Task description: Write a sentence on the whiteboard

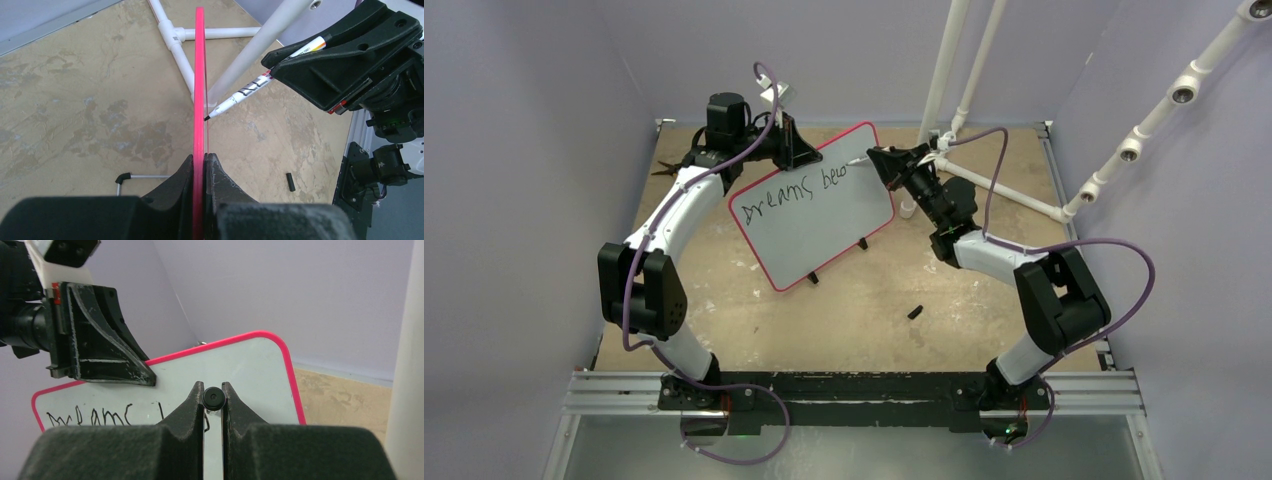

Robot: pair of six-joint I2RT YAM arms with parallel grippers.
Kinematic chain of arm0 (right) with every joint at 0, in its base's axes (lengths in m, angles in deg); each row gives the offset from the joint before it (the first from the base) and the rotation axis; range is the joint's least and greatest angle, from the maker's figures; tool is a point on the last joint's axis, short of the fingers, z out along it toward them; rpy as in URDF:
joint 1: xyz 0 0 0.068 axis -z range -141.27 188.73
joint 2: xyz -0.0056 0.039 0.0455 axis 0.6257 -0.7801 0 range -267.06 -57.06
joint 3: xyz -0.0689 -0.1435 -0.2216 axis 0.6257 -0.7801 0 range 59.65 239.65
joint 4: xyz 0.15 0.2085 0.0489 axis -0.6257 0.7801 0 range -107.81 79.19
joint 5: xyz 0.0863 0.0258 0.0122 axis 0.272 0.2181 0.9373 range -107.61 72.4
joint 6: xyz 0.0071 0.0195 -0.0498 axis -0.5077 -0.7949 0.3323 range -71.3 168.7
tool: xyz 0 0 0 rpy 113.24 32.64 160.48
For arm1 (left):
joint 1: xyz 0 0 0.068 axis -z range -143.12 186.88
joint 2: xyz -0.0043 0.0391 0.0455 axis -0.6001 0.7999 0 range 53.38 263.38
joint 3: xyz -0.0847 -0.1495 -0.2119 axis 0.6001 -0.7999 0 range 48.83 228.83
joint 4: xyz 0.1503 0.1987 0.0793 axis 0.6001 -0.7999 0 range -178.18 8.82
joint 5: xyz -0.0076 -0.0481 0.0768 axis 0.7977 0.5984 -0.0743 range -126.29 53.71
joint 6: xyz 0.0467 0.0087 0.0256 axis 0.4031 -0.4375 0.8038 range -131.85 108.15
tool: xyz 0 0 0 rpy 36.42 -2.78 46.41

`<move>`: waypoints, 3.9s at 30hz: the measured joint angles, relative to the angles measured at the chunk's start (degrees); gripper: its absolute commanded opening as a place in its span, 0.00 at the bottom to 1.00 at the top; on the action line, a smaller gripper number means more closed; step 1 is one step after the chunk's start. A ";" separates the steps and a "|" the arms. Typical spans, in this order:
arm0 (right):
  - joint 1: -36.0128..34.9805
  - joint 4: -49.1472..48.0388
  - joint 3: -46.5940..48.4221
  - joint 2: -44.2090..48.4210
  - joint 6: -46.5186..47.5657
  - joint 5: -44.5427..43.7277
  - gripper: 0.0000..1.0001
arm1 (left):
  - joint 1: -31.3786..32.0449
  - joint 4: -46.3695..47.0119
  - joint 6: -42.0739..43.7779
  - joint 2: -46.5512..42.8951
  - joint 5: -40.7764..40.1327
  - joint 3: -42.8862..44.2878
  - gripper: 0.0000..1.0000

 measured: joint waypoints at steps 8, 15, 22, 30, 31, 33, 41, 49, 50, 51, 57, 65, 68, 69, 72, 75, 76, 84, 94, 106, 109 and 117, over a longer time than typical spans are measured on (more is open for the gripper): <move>0.00 -0.11 0.00 -0.48 -0.11 -0.15 0.00 | -0.07 0.00 0.00 0.00 -0.11 0.00 0.00; 0.00 -0.09 -0.13 -0.48 -0.09 -0.31 0.00 | -0.07 -0.02 0.00 0.00 -0.09 0.00 0.00; 0.00 -0.09 -1.40 -0.44 -0.11 -0.55 0.00 | -0.07 0.00 -0.02 0.00 -0.24 0.00 0.00; 0.00 -0.07 -1.73 -0.42 -0.11 -0.59 0.00 | -0.07 -0.02 -0.02 0.00 -0.31 0.00 0.00; 0.00 -0.07 -1.75 -0.42 -0.13 -0.61 0.00 | -0.07 0.00 -0.02 0.00 -0.31 0.00 0.00; 0.00 -0.20 -1.75 -0.42 -0.24 -0.63 0.00 | -0.07 -0.02 -0.02 0.00 -0.28 0.00 0.00; 0.00 -2.05 -1.75 -0.42 -0.96 -2.19 0.00 | -0.07 0.00 -0.04 0.02 -0.11 0.00 0.00; 0.00 -2.67 -1.75 -0.42 -1.27 -3.63 0.00 | -0.07 0.00 -0.04 0.00 0.04 0.00 0.00; 0.00 -2.64 -1.75 -0.42 -1.29 -3.74 0.00 | -0.07 0.00 -0.04 0.00 0.04 0.00 0.00; 0.00 -2.64 -1.73 -0.42 -1.29 -3.91 0.00 | -0.07 0.00 -0.04 0.02 0.04 0.00 0.00; 0.00 -2.16 -2.58 0.39 -1.18 -4.81 0.00 | -0.07 0.02 -0.04 0.00 0.22 0.00 0.00; 0.00 -1.57 -4.39 0.70 -1.20 -4.85 0.00 | -0.07 0.02 -0.04 0.02 0.28 0.00 0.00; 0.00 -1.60 -4.39 0.70 -1.20 -4.92 0.00 | -0.07 0.02 -0.04 0.02 0.28 0.00 0.00; 0.00 -1.60 -4.39 0.70 -1.20 -4.96 0.00 | -0.07 0.02 -0.04 0.02 0.28 0.00 0.00; 0.00 -1.70 -4.39 0.70 -1.22 -5.16 0.00 | -0.07 0.02 -0.07 0.02 0.28 0.00 0.00; 0.00 -2.19 -4.31 0.70 -1.22 -5.31 0.00 | -0.07 0.02 -0.04 0.02 0.33 0.00 0.00; 0.00 -2.21 -4.28 0.70 -1.25 -5.33 0.00 | -0.07 0.02 -0.04 0.02 0.31 0.00 0.00; 0.00 -3.34 -3.67 0.70 -1.49 -6.16 0.00 | -0.07 0.02 -0.04 0.02 0.39 0.00 0.00; 0.00 -3.56 -3.52 0.70 -1.68 -6.91 0.00 | -0.07 0.02 -0.04 0.02 0.59 -0.02 0.00; 0.00 -3.39 -3.52 0.70 -1.64 -9.22 0.00 | -0.07 0.04 -0.04 0.04 0.61 0.00 0.00; 0.00 -3.10 -3.54 0.70 -1.64 -9.25 0.00 | -0.07 0.04 -0.07 0.04 0.59 0.00 0.00; 0.00 -2.60 -5.44 0.68 -1.66 -9.22 0.00 | -0.09 0.04 -0.15 0.07 0.31 -0.02 0.00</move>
